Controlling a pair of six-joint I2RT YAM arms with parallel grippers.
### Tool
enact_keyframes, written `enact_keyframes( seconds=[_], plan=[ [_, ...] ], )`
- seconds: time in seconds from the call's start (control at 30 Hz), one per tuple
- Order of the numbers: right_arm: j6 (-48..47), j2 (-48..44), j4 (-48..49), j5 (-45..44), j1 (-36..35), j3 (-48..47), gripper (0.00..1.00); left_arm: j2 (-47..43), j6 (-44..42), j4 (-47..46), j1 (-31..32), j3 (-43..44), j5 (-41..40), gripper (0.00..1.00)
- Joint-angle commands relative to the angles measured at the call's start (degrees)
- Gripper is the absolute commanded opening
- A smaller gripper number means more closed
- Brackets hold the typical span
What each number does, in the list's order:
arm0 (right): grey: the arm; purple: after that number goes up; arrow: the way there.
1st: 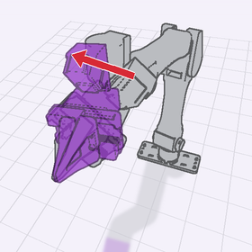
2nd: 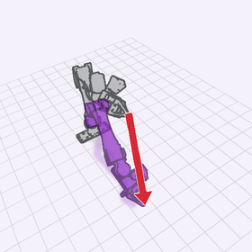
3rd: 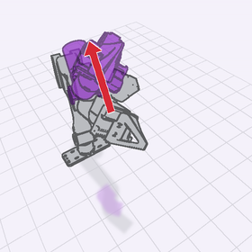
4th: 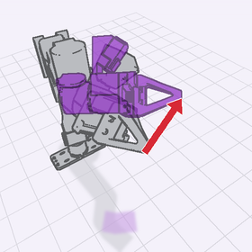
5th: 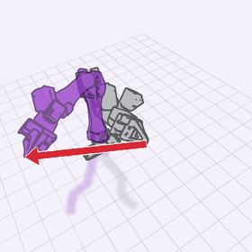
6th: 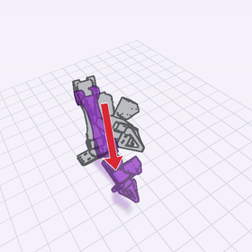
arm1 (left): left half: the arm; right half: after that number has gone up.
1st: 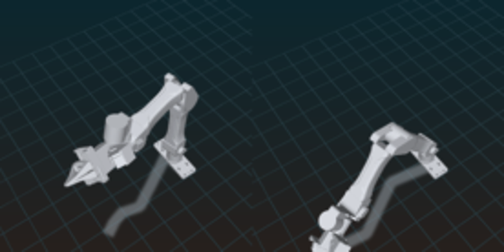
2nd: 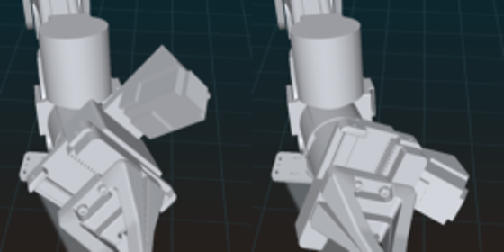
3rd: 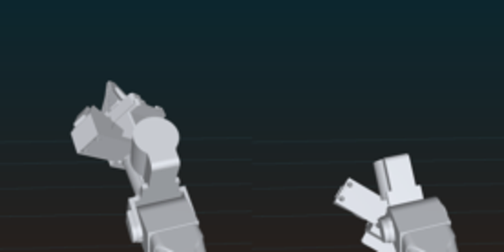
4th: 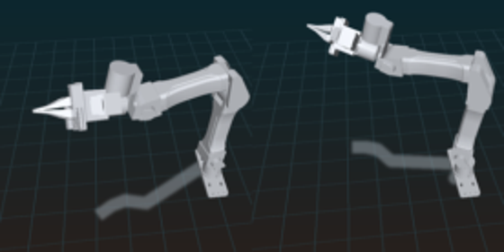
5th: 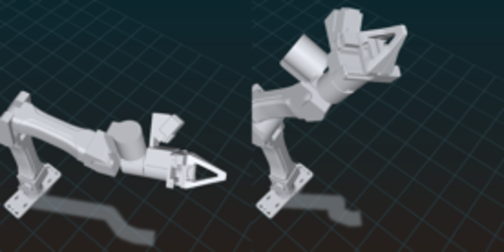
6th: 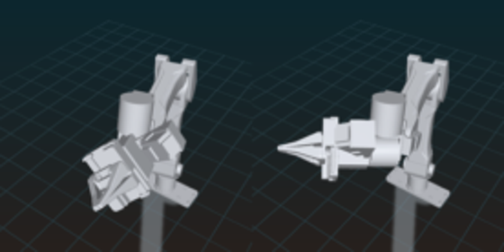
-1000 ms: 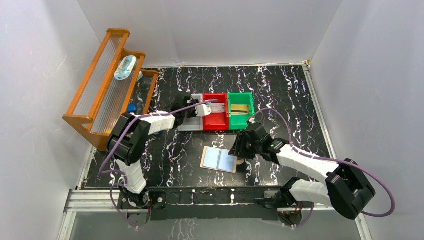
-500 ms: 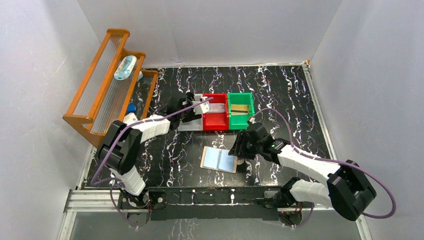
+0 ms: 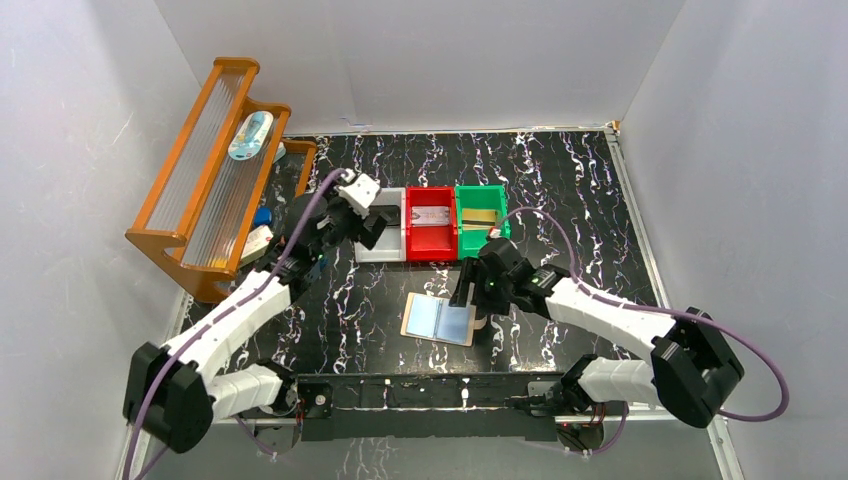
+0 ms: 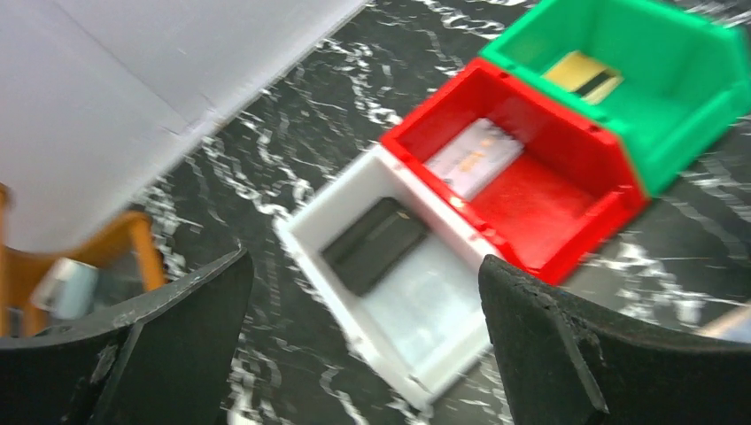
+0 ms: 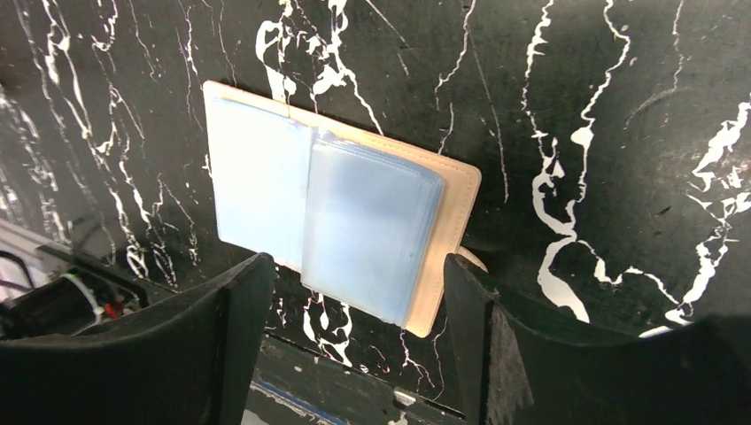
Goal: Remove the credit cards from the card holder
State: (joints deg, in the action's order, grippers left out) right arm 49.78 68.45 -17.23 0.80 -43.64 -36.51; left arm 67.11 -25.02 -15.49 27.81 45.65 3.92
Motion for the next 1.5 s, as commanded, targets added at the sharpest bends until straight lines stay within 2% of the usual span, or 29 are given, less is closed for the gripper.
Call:
enact_keyframes(
  seconds=[0.0,0.1,0.3,0.53,0.93,1.07,1.17,1.27,1.33,1.47],
  plan=[
    [1.7,2.5,-6.2,-9.4,-5.4,-6.1,0.79,-6.6,24.6,7.9,-0.3,-3.5,5.4,0.98],
    [4.0,5.8,-9.6,-15.7,-10.1,-9.4,0.79,-9.9,33.9,11.4,-0.3,-5.8,6.3,0.98],
    [12.2,12.0,-17.3,-25.9,-16.6,-14.8,0.79,-17.7,44.0,11.7,-0.3,-12.7,4.8,0.98],
    [15.5,15.9,-18.8,-27.9,-19.8,-17.4,0.79,-22.8,46.1,13.7,-0.3,-16.2,3.5,0.98],
    [15.4,21.2,-17.4,-26.0,-20.3,-18.7,0.86,-19.6,50.1,13.2,-0.3,-17.2,8.8,0.98],
    [15.7,24.3,-18.5,-26.4,-20.3,-19.0,0.88,-18.0,49.0,12.7,-0.3,-16.9,14.1,0.90],
    [15.8,25.6,-17.5,-26.1,-20.4,-17.7,0.81,-15.7,49.2,12.6,-0.3,-16.2,19.1,0.87],
    [16.3,26.0,-18.1,-27.2,-20.6,-16.9,0.68,-13.5,50.1,12.8,-0.3,-16.0,22.7,0.83],
    [16.4,25.9,-18.9,-28.4,-20.6,-16.8,0.61,-12.3,50.7,12.9,0.0,-16.0,23.7,0.81],
    [15.4,25.6,-19.6,-29.3,-20.7,-17.3,0.53,-10.9,51.2,13.0,0.9,-16.0,24.2,0.80]
  ],
)
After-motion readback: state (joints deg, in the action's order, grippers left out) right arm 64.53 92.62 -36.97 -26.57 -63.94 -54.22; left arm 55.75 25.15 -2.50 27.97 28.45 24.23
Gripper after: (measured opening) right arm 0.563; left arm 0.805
